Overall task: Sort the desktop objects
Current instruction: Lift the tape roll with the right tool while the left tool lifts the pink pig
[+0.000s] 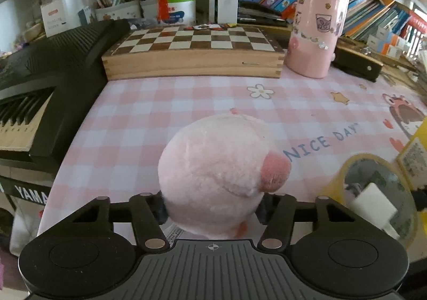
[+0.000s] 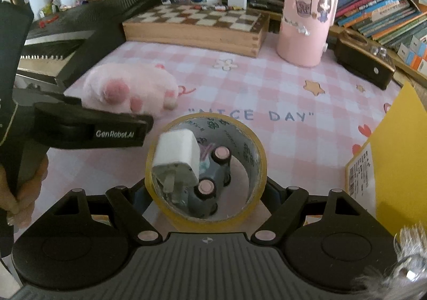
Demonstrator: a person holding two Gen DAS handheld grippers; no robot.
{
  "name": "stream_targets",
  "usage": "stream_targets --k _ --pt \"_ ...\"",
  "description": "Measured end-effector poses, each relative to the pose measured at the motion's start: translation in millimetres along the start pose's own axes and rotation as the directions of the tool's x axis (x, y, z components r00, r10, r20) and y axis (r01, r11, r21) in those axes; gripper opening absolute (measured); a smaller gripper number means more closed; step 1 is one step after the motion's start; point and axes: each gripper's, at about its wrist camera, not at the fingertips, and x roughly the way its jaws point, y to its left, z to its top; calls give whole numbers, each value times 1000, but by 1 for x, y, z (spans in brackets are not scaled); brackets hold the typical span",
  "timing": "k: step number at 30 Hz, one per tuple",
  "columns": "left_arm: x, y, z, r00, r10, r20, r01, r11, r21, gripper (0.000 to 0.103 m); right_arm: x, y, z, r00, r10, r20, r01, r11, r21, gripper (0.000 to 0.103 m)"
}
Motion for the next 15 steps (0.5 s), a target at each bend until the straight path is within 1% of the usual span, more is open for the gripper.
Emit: stream_targets --k 4,7,12,15 --pt "-21 3 -6 999 -16 38 16 1000 -10 54 -10 5 2 999 6 38 -5 1000 -20 79" --pt "-39 8 -13 998 -29 56 32 998 -49 54 -19 8 3 997 7 74 -5 1000 -31 79" --pt "-65 16 -24 996 -49 80 57 993 -106 55 -32 11 4 993 1 121 2 1000 -26 79" --pt "-78 20 -30 994 -49 97 60 992 -114 55 -43 13 5 989 -9 145 10 1000 -9 79"
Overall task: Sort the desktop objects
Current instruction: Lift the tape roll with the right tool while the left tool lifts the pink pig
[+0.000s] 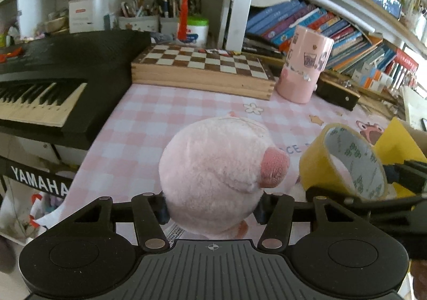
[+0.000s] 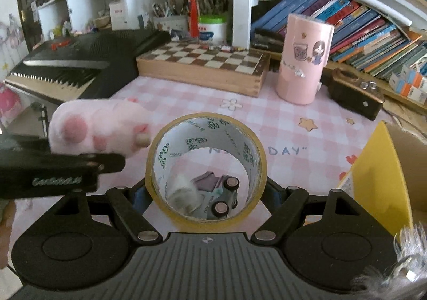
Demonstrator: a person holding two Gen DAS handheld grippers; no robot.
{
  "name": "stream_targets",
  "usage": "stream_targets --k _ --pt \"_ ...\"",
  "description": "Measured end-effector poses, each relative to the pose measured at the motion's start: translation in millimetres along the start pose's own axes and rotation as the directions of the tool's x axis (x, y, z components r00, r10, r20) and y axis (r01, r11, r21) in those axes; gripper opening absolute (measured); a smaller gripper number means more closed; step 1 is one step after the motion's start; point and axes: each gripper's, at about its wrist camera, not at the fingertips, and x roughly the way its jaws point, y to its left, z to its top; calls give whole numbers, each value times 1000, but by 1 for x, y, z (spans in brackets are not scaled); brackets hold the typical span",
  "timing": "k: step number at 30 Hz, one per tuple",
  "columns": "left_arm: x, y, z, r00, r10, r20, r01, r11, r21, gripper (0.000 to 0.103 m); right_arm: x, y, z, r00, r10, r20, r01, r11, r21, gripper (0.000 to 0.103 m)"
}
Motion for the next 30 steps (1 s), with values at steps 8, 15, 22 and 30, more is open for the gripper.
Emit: stream_targets --k 8,15,22,30 --pt "-38 6 -9 998 -25 51 25 1000 1 55 -37 3 0 997 -42 64 40 999 31 79" --pt "-69 9 -24 996 -55 69 54 998 14 55 -65 12 -21 996 -71 57 68 996 54 79" --pt "-96 13 -44 993 -92 67 91 996 19 55 -89 29 -47 996 -78 33 76 995 69 79" --pt "-122 21 -70 991 -119 58 118 993 27 55 -114 51 -74 995 -98 14 96 992 84 79"
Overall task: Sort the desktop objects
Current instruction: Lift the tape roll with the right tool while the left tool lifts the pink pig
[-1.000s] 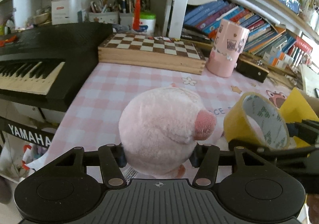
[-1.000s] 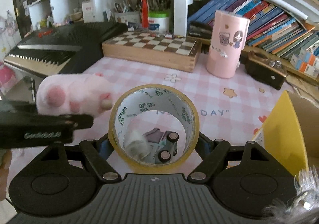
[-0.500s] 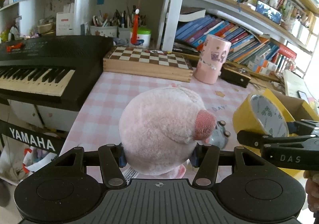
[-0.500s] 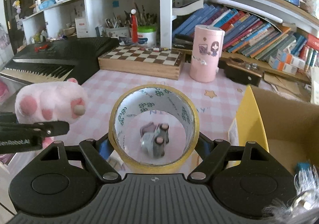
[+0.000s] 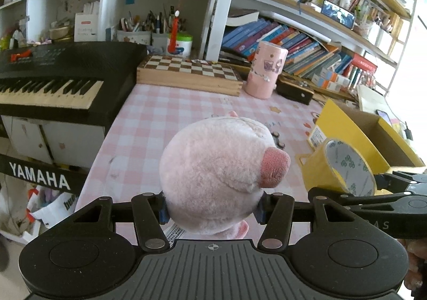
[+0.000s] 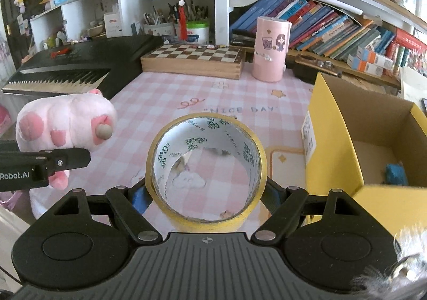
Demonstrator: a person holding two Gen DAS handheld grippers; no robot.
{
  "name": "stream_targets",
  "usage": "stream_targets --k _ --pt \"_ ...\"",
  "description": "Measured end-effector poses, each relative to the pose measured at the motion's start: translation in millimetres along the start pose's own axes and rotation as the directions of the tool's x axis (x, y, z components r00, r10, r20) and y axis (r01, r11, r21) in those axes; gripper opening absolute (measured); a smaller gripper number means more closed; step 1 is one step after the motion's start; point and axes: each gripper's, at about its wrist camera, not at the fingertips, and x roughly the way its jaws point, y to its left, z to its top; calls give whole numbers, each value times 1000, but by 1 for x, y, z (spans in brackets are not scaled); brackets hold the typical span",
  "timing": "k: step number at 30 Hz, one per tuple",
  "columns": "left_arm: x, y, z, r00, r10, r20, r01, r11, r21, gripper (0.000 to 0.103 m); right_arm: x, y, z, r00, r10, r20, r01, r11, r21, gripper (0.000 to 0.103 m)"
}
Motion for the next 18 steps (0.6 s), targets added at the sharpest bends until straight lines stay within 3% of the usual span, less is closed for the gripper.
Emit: stream_targets --k 18 --pt "-61 4 -49 997 -64 -34 65 997 42 55 -58 37 -66 998 -19 -61 23 998 62 79"
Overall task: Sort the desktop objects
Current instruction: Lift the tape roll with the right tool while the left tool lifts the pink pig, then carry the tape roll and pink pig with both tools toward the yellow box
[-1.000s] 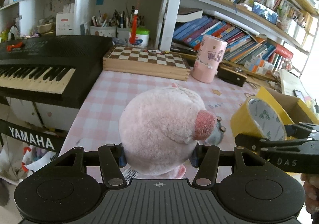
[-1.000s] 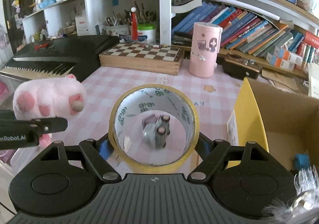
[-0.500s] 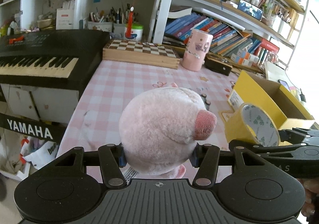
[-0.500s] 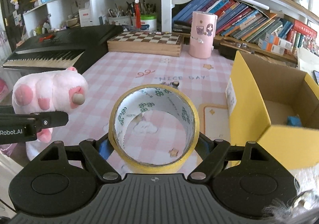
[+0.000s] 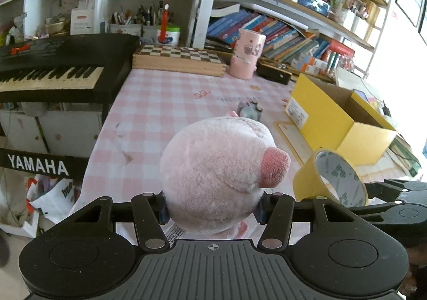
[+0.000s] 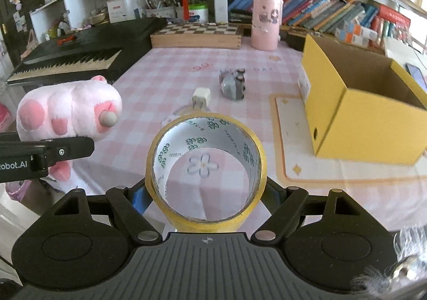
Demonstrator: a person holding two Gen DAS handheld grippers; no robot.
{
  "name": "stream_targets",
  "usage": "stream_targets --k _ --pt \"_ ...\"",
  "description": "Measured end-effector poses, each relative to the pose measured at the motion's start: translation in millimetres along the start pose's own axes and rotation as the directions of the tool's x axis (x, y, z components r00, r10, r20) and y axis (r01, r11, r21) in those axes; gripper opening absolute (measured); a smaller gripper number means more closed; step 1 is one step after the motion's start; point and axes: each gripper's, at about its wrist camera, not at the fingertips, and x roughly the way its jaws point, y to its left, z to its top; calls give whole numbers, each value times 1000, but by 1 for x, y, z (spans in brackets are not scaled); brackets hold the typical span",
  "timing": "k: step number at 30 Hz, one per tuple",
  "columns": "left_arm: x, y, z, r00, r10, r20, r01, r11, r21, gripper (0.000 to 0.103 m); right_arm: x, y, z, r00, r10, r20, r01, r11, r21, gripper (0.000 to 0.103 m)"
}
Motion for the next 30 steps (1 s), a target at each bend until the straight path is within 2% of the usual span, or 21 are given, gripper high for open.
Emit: stream_targets --k 7,13,21,30 --pt "-11 -8 -14 999 -36 -17 36 999 27 55 -17 5 -23 1000 -27 -12 28 999 31 79" --pt "-7 -21 -22 994 -91 -60 95 994 62 55 -29 -1 -40 998 -60 -33 62 996 66 79" --pt "1 -48 -27 981 -165 -103 179 974 142 55 -43 -21 -58 992 -115 -54 121 982 144 79" --pt "8 -74 -28 967 -214 -135 239 948 211 55 -55 -38 -71 985 -164 -58 172 964 202 79"
